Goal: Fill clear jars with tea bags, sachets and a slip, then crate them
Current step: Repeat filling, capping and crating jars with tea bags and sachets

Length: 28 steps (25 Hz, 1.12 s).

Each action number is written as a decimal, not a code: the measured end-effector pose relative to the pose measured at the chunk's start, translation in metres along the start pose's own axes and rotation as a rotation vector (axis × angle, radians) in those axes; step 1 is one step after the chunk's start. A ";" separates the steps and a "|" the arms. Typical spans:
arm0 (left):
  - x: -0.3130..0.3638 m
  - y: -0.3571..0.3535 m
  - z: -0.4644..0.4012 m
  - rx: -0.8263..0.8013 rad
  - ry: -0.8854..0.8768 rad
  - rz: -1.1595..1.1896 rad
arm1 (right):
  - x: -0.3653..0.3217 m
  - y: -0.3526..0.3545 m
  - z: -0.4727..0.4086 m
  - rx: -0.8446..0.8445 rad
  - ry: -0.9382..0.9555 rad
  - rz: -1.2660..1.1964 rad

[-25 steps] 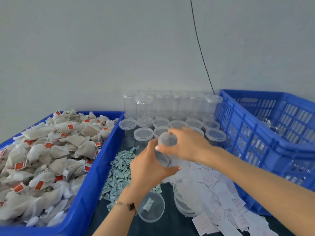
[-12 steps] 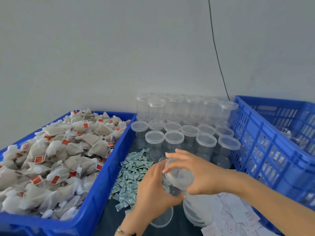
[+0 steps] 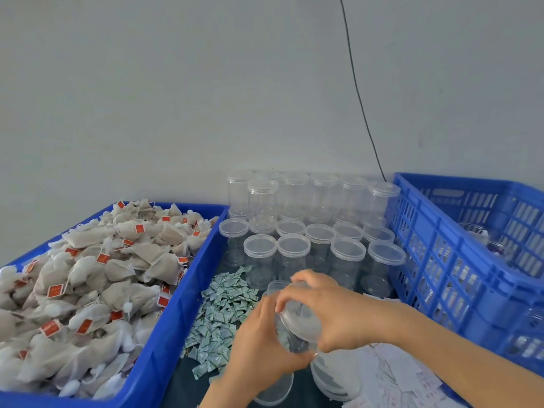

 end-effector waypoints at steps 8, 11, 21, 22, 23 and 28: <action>0.002 -0.009 -0.001 0.004 -0.038 0.023 | 0.009 0.004 -0.006 0.182 -0.261 0.292; -0.003 -0.004 -0.004 0.011 -0.008 0.064 | -0.001 0.011 -0.008 0.125 -0.113 0.210; -0.026 0.016 -0.017 -0.012 0.170 0.234 | -0.013 0.076 0.007 0.241 0.214 0.047; -0.029 0.020 -0.017 -0.006 0.174 0.228 | -0.007 0.091 0.009 0.336 0.197 0.027; -0.032 0.024 -0.018 0.010 0.180 0.240 | 0.000 0.100 0.012 0.418 0.158 0.014; -0.028 0.035 -0.030 0.126 0.212 0.272 | 0.070 0.044 0.005 0.310 -0.219 0.237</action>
Point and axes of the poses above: each hand's wrist, its own z-axis away from the middle knuckle, its own y-axis out of the back of the hand, x = y × z, the point moved 6 cm from there along -z, towards the middle knuckle, and after that the axes turned 9 degrees about x, right-handed, at the moved point
